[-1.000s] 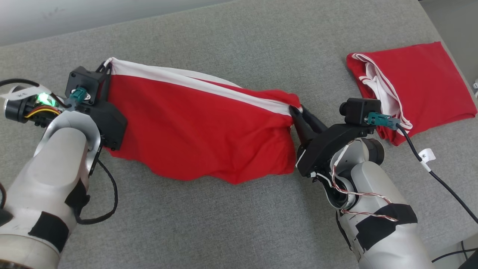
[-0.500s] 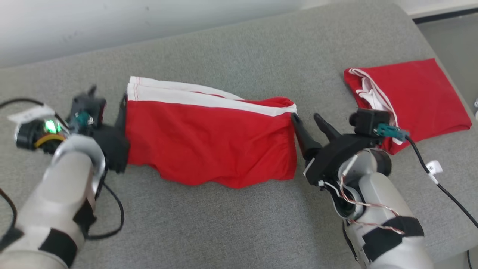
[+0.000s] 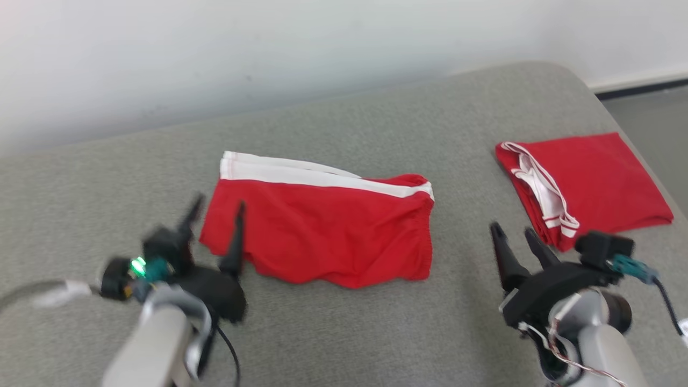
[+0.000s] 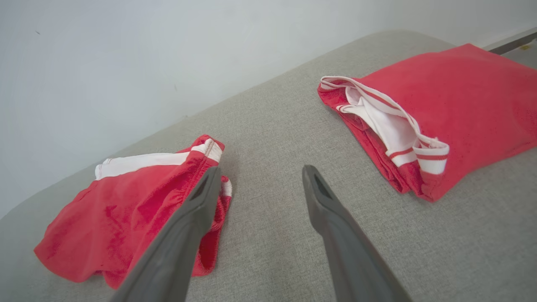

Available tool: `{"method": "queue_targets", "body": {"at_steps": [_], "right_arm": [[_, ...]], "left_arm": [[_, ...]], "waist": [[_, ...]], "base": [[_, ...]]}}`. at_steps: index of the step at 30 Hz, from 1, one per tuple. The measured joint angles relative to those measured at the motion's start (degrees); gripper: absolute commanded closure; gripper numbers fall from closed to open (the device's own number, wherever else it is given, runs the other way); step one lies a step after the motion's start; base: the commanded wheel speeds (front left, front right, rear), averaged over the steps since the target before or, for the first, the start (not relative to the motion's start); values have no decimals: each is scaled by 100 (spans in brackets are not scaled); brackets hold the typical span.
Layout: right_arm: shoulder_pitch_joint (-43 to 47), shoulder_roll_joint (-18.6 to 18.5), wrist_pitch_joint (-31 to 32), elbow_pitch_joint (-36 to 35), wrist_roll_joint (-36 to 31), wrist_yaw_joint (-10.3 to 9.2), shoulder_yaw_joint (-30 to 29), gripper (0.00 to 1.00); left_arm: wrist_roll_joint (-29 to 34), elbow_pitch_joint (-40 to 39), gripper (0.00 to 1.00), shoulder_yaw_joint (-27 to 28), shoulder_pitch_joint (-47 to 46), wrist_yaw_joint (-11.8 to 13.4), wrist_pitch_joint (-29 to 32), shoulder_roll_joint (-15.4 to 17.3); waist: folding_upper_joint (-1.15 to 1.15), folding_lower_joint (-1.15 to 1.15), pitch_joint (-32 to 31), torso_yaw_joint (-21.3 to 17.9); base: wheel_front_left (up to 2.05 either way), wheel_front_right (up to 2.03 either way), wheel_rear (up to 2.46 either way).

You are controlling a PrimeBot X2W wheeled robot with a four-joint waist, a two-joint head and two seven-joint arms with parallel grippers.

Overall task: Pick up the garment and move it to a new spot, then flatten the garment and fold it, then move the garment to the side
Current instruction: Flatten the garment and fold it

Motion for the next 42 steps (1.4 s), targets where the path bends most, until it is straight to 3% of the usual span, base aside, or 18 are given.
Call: {"method": "queue_targets", "body": {"at_steps": [10, 23, 33, 42], "right_arm": [[111, 0, 291, 700, 619, 0, -393, 0], [-994, -4, 386, 2463, 586, -1, -754, 0], [-1798, 1, 328, 3821, -817, -1, -1589, 0], [-2084, -3, 448, 4306, -1957, -1, -2156, 0]], "left_arm": [[382, -2471, 0, 188, 2193, 48, -4, 104], [582, -3807, 0, 377, 3781, -2, -4, 165], [730, -4109, 0, 397, 4078, -159, -4, -27], [775, -4118, 0, 558, 4152, -246, -4, -169]], "waist": [[0, 0, -372, 533], [0, 1, -595, 1152], [0, 2, -607, 1542], [1, 2, -589, 1536]], "base": [[0, 0, 0], [0, 0, 0], [0, 0, 0], [0, 0, 0]]}}
